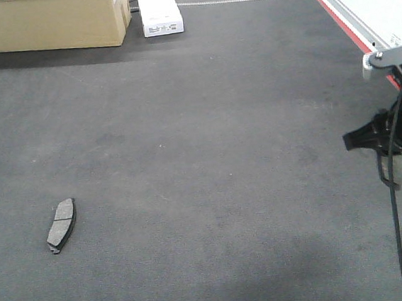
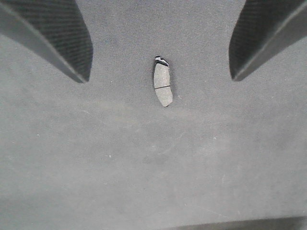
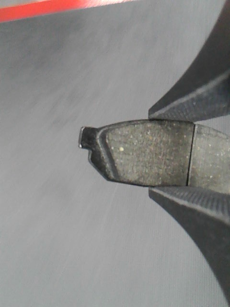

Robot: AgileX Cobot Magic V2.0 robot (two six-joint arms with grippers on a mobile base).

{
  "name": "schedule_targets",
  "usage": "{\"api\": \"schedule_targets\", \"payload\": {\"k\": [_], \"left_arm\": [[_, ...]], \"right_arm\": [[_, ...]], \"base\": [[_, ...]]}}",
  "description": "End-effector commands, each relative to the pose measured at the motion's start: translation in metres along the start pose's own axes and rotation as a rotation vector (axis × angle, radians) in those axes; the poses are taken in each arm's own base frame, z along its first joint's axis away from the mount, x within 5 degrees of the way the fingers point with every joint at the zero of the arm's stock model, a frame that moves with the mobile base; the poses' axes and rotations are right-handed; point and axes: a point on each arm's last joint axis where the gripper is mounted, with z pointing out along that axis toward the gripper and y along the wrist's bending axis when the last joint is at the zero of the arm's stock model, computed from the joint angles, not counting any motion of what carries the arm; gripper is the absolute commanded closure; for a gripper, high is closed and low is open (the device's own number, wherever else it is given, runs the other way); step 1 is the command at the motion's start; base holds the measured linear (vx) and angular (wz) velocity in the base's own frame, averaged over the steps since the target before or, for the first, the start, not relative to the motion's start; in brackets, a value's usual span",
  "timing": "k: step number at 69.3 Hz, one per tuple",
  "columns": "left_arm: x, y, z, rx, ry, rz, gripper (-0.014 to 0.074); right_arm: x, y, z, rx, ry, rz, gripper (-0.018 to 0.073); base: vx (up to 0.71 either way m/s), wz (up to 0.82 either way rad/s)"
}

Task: Move and align brake pads A on conveyor
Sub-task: 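Lower the right gripper with its brake pad onto the belt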

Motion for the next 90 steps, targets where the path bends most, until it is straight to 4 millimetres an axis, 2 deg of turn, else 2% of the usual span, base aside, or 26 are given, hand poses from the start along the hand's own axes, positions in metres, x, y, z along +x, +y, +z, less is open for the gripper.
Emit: {"api": "schedule_targets", "payload": {"k": [1,13,30,57,72,90], "left_arm": [[-0.010,-0.001,-0.003,0.007,-0.077,0.000,0.0056],[-0.010,-0.001,-0.003,0.007,-0.077,0.000,0.0056],[-0.010,-0.001,-0.003,0.007,-0.077,0.000,0.0056],[-0.010,-0.001,-0.003,0.007,-0.077,0.000,0.0056],[-0.010,-0.001,-0.003,0.007,-0.077,0.000,0.0056],[-0.010,-0.001,-0.003,0.007,-0.077,0.000,0.0056]], "right_arm": [[-0.014,-0.011,0.002,-0.032,-0.048,-0.039,0.0560],[-0.008,-0.010,0.039,-0.144,0.050,-0.065,0.0560],[-0.007,-0.004,0.086,-0.172,0.162,-0.073,0.0560],[-0.030,-0.001,0.119,-0.184,0.203,-0.069,0.0560],[-0.025,0.002,0.137,-0.189,0.245,-0.072,0.0560],[-0.024,0.002,0.142,-0.186,0.243,-0.075,0.0559]], "base": [[0.00,0.00],[0.00,0.00],[0.00,0.00],[0.00,0.00],[0.00,0.00],[0.00,0.00]]}}
